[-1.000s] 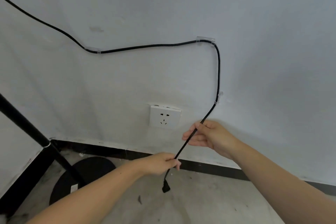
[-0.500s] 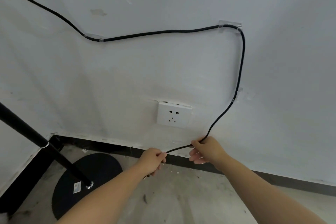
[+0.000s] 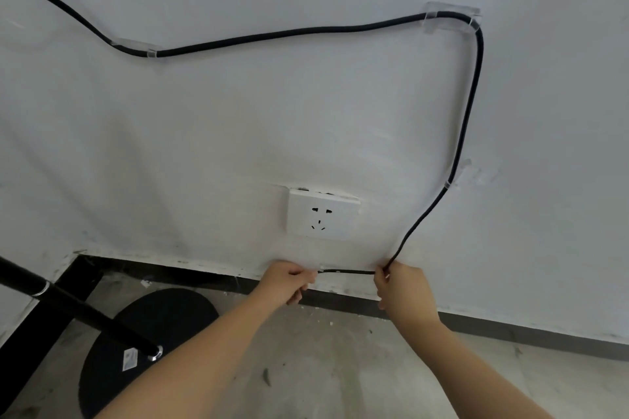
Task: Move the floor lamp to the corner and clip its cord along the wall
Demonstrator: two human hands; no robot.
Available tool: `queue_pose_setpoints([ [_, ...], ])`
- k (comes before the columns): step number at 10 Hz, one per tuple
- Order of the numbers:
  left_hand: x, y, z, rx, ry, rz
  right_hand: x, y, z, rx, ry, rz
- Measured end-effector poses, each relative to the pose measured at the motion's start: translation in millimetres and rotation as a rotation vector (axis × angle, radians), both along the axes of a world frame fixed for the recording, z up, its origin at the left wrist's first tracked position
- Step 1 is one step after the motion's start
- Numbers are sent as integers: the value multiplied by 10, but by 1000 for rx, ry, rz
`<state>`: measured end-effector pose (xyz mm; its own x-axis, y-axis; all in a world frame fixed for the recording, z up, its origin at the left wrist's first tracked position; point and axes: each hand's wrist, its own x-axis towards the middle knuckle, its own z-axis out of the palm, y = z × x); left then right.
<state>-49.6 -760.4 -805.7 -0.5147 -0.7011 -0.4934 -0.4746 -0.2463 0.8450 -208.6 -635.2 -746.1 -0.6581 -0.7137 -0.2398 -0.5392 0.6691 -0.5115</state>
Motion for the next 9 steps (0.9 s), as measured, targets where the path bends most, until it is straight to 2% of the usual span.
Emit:
queue_pose_setpoints([
  [1, 98, -39, 8, 260, 75, 40, -127, 129, -19, -55, -51, -138],
  [2, 141, -25, 22, 569, 265, 187, -201, 206, -24, -152, -209, -306],
  [3, 96, 5, 69, 756, 429, 363, -188, 170, -29, -154, -328, -351],
  [4, 92, 23, 128, 869, 474, 464, -171, 139, -62, -159, -419, -364],
  [5, 147, 18, 148, 863, 357, 455, -166, 188, -86, -172, -503, -363],
  [6, 209, -5, 153, 730, 259, 515, -207, 218, -66, -180, -518, -340],
  [8, 263, -23, 298, 247, -1, 482, -322, 216, 60, -65, -632, -291],
  [9, 284, -21, 397, -209, -68, 495, -387, 252, 203, 111, -630, -189],
])
